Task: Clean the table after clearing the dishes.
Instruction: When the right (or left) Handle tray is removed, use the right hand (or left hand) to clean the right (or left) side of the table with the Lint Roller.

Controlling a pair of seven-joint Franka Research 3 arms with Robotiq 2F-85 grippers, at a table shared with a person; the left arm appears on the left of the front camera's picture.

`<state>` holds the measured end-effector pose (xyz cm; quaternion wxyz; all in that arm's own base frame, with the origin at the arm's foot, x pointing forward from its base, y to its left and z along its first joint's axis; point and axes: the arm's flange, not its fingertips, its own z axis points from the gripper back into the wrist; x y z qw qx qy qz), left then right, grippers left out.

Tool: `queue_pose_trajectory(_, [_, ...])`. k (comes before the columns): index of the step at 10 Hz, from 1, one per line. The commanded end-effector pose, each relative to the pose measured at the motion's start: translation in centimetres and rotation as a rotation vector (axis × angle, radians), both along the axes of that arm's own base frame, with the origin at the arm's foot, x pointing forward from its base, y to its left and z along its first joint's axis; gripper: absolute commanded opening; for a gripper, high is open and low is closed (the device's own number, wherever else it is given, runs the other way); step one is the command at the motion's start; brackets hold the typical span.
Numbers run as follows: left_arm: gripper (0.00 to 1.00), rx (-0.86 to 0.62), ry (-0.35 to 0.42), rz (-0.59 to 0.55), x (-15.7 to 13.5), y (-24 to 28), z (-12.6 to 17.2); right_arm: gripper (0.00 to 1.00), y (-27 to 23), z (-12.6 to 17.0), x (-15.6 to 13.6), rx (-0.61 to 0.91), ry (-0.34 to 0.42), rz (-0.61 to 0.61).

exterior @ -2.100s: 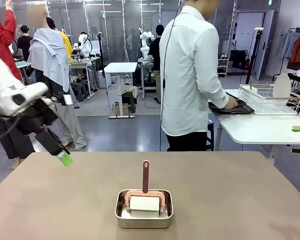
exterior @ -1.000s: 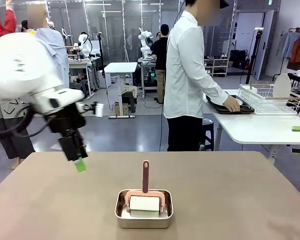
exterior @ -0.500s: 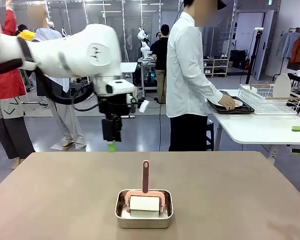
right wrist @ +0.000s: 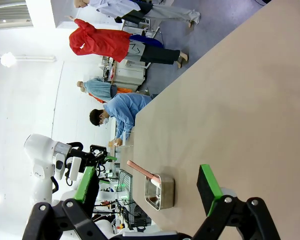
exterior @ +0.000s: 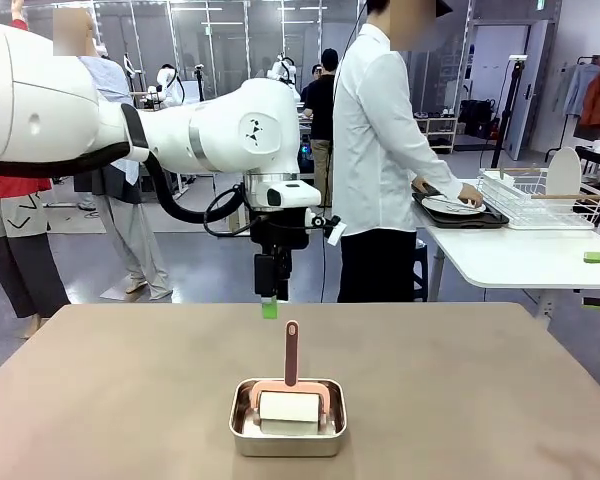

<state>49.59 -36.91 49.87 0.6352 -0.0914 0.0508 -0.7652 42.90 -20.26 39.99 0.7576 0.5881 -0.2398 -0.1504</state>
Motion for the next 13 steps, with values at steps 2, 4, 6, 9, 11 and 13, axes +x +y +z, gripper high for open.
queue_pose_trajectory(2, [1.0,0.045,-0.046,0.044,0.7,-0.5,-1.7,1.0,0.1,0.3,-0.2,-0.006,0.0,0.01])
queue_pose_trajectory(4, [1.0,-0.011,-0.014,0.039,1.7,-0.9,-2.7,1.0,0.1,0.3,-0.2,-0.006,0.0,0.01])
queue_pose_trajectory(6, [1.0,-0.02,0.012,0.068,3.2,-1.4,-3.6,1.0,0.1,0.3,-0.2,-0.006,0.0,0.01])
queue_pose_trajectory(9, [1.0,-0.042,0.067,0.111,4.7,-1.9,-5.9,1.0,0.1,0.3,-0.2,-0.006,0.0,0.01])
queue_pose_trajectory(11, [1.0,-0.044,0.108,0.119,4.8,-2.2,-7.3,1.0,0.1,0.3,-0.2,-0.006,0.0,0.01])
queue_pose_trajectory(13, [1.0,-0.054,0.172,0.119,4.6,-2.2,-8.1,1.0,0.1,0.3,-0.2,-0.006,0.0,0.01])
